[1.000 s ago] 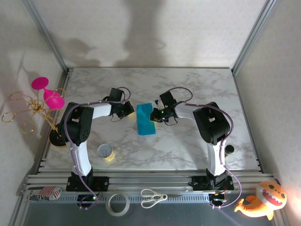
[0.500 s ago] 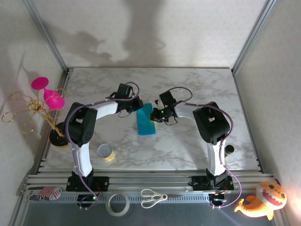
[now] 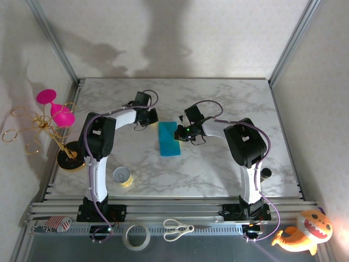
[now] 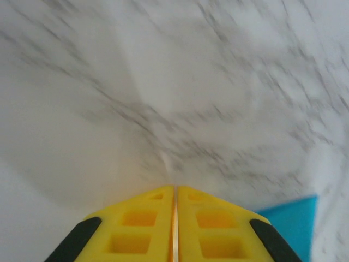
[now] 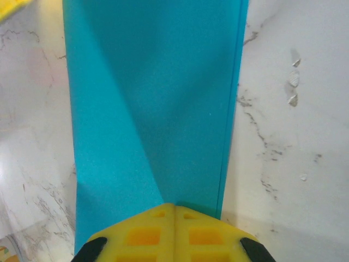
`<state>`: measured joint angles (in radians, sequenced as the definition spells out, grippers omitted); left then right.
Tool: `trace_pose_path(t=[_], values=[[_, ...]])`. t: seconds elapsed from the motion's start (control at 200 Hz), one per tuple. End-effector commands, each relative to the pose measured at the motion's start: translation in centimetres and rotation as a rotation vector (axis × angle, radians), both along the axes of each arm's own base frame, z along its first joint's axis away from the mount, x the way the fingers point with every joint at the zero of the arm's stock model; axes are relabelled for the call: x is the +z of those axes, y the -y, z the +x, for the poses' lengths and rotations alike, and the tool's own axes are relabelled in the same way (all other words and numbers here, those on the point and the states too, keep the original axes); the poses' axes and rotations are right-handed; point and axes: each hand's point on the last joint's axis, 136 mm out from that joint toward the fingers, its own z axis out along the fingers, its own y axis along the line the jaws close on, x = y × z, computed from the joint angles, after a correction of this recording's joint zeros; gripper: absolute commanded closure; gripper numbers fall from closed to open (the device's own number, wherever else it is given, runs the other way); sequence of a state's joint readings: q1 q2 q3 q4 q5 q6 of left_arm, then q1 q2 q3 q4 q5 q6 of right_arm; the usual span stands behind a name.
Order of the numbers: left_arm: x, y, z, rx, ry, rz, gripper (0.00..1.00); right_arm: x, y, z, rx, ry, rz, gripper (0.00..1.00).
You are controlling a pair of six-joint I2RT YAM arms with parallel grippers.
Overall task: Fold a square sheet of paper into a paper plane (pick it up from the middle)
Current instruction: First fold the square sheet of paper in half at the center of the table.
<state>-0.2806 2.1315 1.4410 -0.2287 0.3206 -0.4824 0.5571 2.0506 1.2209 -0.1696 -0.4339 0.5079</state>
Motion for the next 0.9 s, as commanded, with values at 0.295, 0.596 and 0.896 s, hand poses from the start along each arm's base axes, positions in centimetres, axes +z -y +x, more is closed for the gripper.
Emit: trace_pose_path(t=[0.295,0.596,0.896], values=[[5.4,2.9,-2.7,-0.106,0.078,-0.142,0.89,-9.7,10.7,-5.1,-0.086,-0.202,-0.489,1.0],[1.6,6.7,-7.4,-0.196,-0.036,-0.166,0.9,-9.7,10.7,-5.3,-0.092,-0.201,-0.485,1.0],[-2.7,4.1,-7.9,-0.108,-0.127,-0.023,0.89,-10.3,11.6,-5.6,-0.084,-0.2,-0.531,1.0]])
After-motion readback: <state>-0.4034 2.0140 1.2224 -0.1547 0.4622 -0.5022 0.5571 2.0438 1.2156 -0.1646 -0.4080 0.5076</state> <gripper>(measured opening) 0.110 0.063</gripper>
